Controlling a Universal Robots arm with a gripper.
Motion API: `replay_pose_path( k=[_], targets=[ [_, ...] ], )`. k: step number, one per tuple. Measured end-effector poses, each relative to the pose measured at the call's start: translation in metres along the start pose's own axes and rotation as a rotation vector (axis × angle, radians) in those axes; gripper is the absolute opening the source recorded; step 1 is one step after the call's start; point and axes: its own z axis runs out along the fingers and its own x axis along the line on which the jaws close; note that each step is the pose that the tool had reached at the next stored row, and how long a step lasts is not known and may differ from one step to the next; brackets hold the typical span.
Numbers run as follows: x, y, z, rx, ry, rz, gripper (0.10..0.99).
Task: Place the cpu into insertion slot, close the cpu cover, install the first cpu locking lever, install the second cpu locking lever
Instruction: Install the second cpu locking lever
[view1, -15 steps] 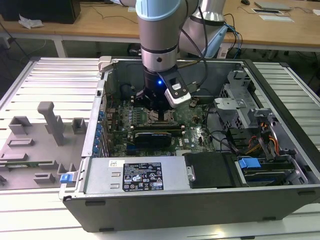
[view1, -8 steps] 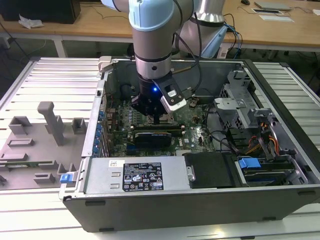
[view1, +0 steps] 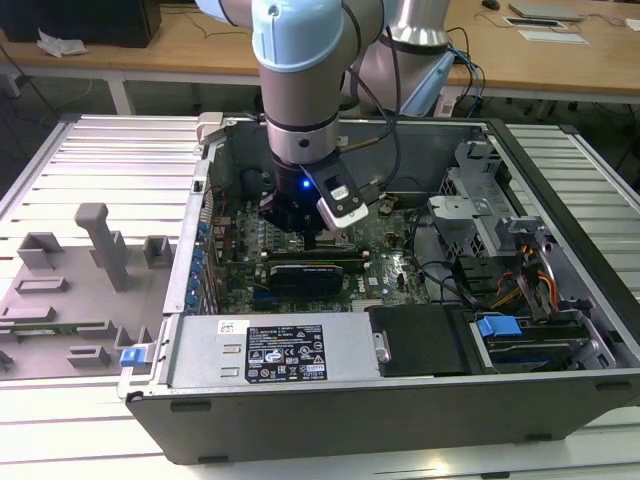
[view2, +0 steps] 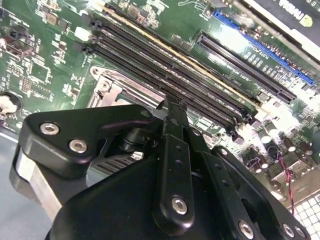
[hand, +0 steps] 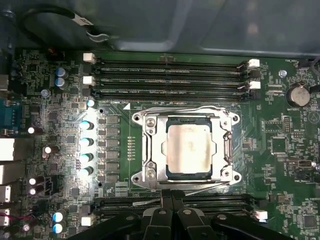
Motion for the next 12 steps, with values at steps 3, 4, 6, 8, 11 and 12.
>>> replay_pose_path(
  k=[3, 4, 6, 8, 11, 12],
  targets=[
    [0.0045, -0.0036, 0.001, -0.024, -0.0002, 0.002, 0.106],
    [0.006, -0.0066, 0.0016, -0.039, -0.0002, 0.004, 0.106],
    [0.0082, -0.0127, 0.0028, -0.064, -0.0005, 0.006, 0.106],
    [0.0095, -0.0161, 0.0032, -0.087, -0.0007, 0.008, 0.106],
    [0.0134, -0.0219, 0.0041, -0.117, -0.0009, 0.011, 0.106],
    [0.015, -0.0237, 0.0044, -0.127, -0.001, 0.012, 0.106]
  ],
)
